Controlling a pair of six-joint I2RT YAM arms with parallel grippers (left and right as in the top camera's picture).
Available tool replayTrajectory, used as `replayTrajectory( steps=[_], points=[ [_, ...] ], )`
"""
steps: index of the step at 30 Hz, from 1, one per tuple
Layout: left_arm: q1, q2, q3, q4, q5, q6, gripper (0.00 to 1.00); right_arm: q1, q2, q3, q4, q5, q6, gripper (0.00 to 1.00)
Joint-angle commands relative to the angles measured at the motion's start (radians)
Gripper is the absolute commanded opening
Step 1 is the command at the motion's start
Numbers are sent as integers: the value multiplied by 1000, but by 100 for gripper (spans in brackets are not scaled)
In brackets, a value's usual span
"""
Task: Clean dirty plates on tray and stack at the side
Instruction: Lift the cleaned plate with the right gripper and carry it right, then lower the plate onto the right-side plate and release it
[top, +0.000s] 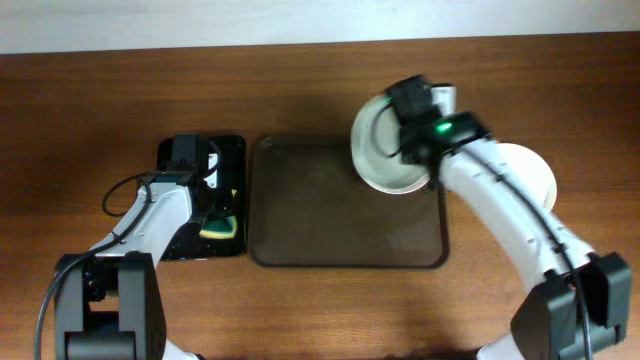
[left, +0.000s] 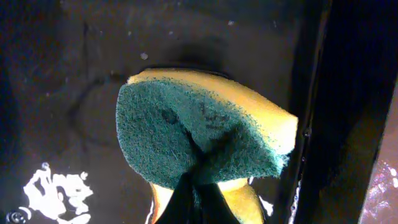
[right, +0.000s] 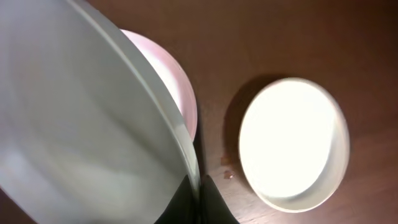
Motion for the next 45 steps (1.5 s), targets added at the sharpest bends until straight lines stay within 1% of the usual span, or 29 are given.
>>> replayTrajectory(
  steps=[1,5,9,15,20,23,24,25,27,28,29,30,32,33,35,39,45],
  points=[
    [2,25,-3,3,11,16,0,-229,-24,23,-1,-327,54,4],
    [2,25,-3,3,11,16,0,-451,-19,21,-21,-445,54,4],
    [2,25,-3,3,11,16,0,-644,9,15,-75,-475,54,4],
    [2,25,-3,3,11,16,0,-801,29,-56,-76,-475,53,4],
    [2,25,-3,3,11,16,0,-873,30,-132,-46,-496,46,4],
    [2,25,-3,3,11,16,0,-879,30,-173,-18,-496,46,5],
    [2,25,-3,3,11,16,0,-879,30,-186,-7,-497,46,7],
    [2,25,-3,3,11,16,0,-879,30,-195,0,-497,47,11],
    [2,25,-3,3,11,16,0,-877,30,-203,5,-498,47,42],
    [2,25,-3,3,11,16,0,-877,30,-203,7,-505,46,49],
    [2,25,-3,3,11,16,0,-877,30,-203,7,-520,46,51],
    [2,25,-3,3,11,16,0,-877,30,-203,11,-559,34,53],
    [2,25,-3,3,11,16,0,-870,30,-203,42,-738,-90,55],
    [2,25,-3,3,11,16,0,-859,30,-202,57,-797,-126,56],
    [2,25,-3,3,11,16,0,-817,30,-202,80,-853,-170,57],
    [2,25,-3,3,11,16,0,-677,30,-203,112,-851,-264,59],
    [2,25,-3,3,11,16,0,-467,48,-203,157,-731,-256,58]
  ],
)
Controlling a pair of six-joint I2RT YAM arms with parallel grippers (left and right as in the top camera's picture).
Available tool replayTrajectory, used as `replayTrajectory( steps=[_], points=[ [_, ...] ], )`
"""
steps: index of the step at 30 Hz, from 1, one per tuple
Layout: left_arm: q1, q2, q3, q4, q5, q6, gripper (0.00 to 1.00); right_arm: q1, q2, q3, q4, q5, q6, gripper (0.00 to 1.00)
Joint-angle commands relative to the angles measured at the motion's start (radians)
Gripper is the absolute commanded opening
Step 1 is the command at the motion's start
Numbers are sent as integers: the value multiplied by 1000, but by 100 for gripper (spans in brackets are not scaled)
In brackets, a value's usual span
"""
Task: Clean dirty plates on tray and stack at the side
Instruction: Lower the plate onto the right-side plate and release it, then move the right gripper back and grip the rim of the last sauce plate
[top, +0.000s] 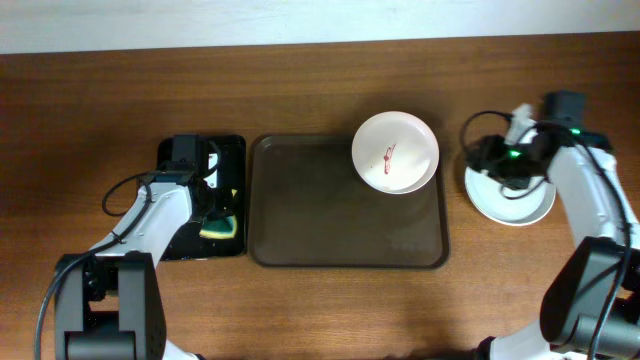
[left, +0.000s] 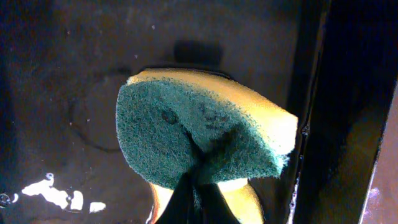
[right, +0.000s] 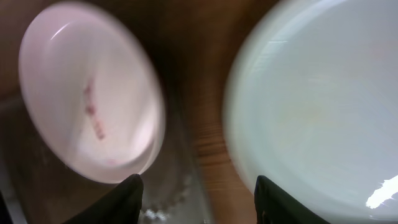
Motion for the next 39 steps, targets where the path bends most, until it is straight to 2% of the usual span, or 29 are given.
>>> replayTrajectory(
  steps=[1,4,10,15,17,18,19,23,25,30,35,37,39],
  points=[
    [2,24,-3,2,11,16,0,113,36,-5,18,118,14,57],
    [2,24,-3,2,11,16,0,174,71,-5,34,206,85,57],
    [2,24,-3,2,11,16,0,255,166,-5,104,200,100,45],
    [2,24,-3,2,11,16,0,261,234,-5,158,214,197,41],
    [2,24,-3,2,11,16,0,266,249,-5,183,198,196,35],
    [2,24,-3,2,11,16,0,268,254,-5,187,196,196,29],
    [2,24,-3,2,11,16,0,275,256,-5,185,189,196,20],
    [2,24,-3,3,11,16,0,292,256,-5,153,137,192,7],
    [2,24,-3,2,11,16,0,299,254,-5,125,107,192,4],
    [2,24,-3,6,11,16,0,357,254,-5,44,2,193,4],
    [2,24,-3,18,11,16,0,417,254,-5,50,-29,217,4],
    [2,24,-3,43,11,16,13,435,254,-5,51,-29,223,4],
    [3,24,-3,93,11,16,40,442,254,-5,50,-28,223,4]
  ],
)
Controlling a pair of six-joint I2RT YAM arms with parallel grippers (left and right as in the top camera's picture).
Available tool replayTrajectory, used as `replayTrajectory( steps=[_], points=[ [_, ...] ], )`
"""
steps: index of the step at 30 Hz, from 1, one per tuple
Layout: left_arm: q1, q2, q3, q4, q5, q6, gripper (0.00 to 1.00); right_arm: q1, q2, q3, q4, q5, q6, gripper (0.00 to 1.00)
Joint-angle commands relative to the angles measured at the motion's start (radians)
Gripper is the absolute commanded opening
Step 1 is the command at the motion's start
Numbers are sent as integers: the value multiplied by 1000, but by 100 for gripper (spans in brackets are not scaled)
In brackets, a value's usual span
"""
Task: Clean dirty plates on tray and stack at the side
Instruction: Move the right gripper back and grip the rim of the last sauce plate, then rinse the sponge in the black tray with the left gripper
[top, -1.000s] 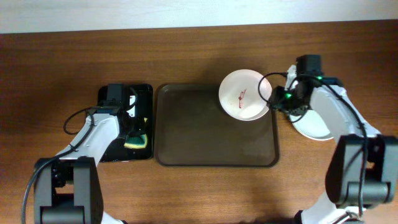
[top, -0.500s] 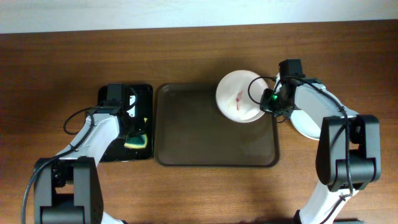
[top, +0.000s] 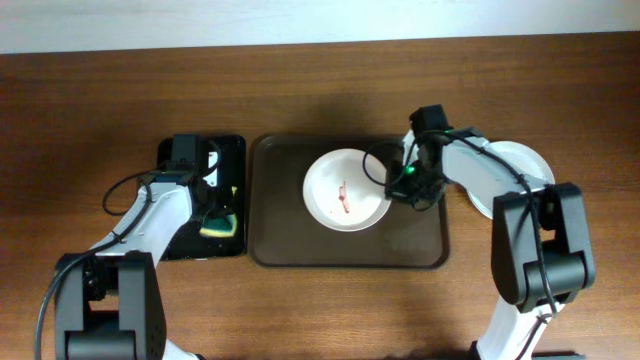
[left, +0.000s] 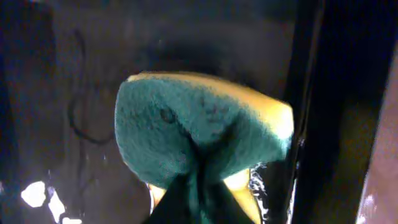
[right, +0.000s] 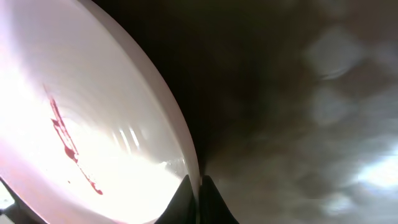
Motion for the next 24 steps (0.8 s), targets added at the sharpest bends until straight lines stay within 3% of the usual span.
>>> replayTrajectory(
  steps=[1,4,6,15,18,19,20,21,24],
  points=[
    [2,22,-2,76,11,11,44,16,13,-5,2,-24,14,4],
    [2,22,-2,124,11,11,49,16,13,-5,-2,-23,14,4],
    [2,22,-2,135,11,11,59,16,13,-5,-1,-23,14,4],
    [2,75,-17,89,10,11,61,16,13,-5,2,-23,14,4],
    [2,114,-23,81,10,11,48,16,13,-5,2,-23,14,4],
    [2,117,-23,81,10,11,34,16,13,-5,2,-23,14,4],
    [2,117,-22,82,10,11,9,16,13,-5,2,-23,14,4],
    [2,113,-19,82,10,11,0,16,13,-5,2,-23,14,4],
    [3,91,3,74,10,11,0,16,13,-5,2,-23,14,4]
  ],
)
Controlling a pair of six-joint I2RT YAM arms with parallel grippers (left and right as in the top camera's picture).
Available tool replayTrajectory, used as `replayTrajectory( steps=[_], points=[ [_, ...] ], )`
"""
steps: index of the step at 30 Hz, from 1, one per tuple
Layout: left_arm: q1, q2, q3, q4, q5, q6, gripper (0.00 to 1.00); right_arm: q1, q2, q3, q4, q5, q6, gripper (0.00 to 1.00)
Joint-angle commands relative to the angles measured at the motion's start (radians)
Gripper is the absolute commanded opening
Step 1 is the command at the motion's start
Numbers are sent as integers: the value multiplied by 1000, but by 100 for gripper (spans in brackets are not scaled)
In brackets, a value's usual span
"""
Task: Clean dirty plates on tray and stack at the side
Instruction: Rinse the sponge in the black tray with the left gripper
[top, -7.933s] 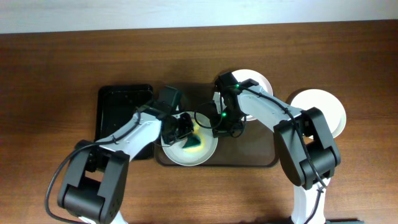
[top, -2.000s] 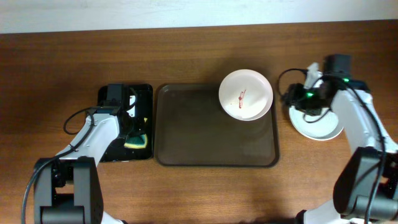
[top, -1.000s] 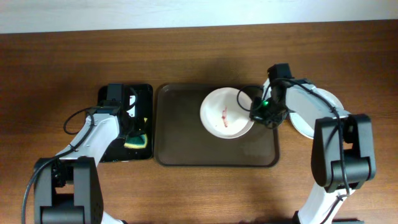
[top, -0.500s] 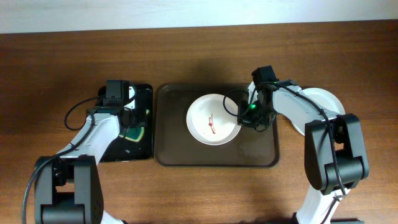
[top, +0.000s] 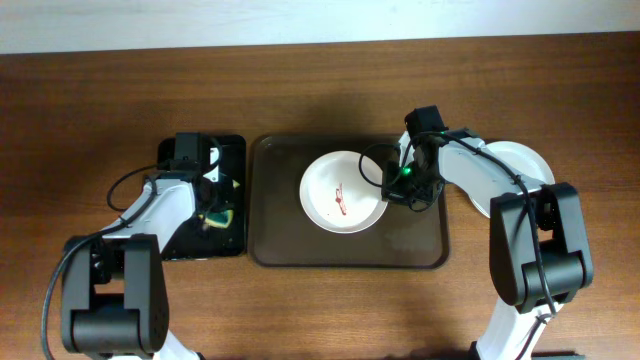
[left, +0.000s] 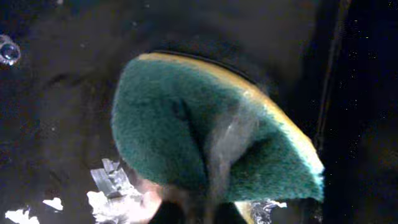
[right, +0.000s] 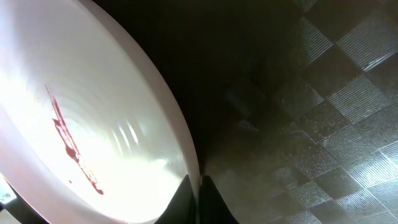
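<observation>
A white plate with a red smear lies in the middle of the brown tray. My right gripper is shut on its right rim; the wrist view shows the rim pinched between the fingers and the smear. A clean white plate lies on the table right of the tray. My left gripper is shut on a green and yellow sponge in the black wet tray at the left.
The wooden table runs around both trays. Water and foam lie on the black tray's floor. The brown tray's textured bottom shows to the right of the held plate.
The sponge has shifted in the black tray, and foam now shows beside it. The dirty plate sits a touch further left in my right gripper.
My right gripper first held a clean plate over the tray's back right corner, above the dirty plate. Then it was open over the side plate at the right. Later it was shut on the dirty plate, now mid-tray. The left gripper kept hold of the sponge throughout.
</observation>
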Motion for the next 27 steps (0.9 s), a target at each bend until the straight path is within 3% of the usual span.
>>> replayTrajectory(
  steps=[1,6,8,9,10,22,25,27],
  points=[
    [1,5,8,-26,15,2,0,4,13,-5,3,-20,11,4],
    [1,-93,17,-32,14,2,0,4,13,-5,3,-20,11,4],
    [1,-116,17,-40,14,2,52,4,13,-5,3,-20,11,4],
    [1,-119,17,-43,15,2,64,4,13,-5,3,-20,11,4],
    [1,-118,17,-51,15,2,65,4,13,-5,3,-20,11,4],
    [1,-54,14,-89,15,2,62,4,13,-5,3,-20,11,4],
    [1,-13,14,-93,15,2,56,4,13,-5,3,-20,11,4],
    [1,16,14,-96,16,1,36,4,13,-5,3,-20,11,4]
  ],
)
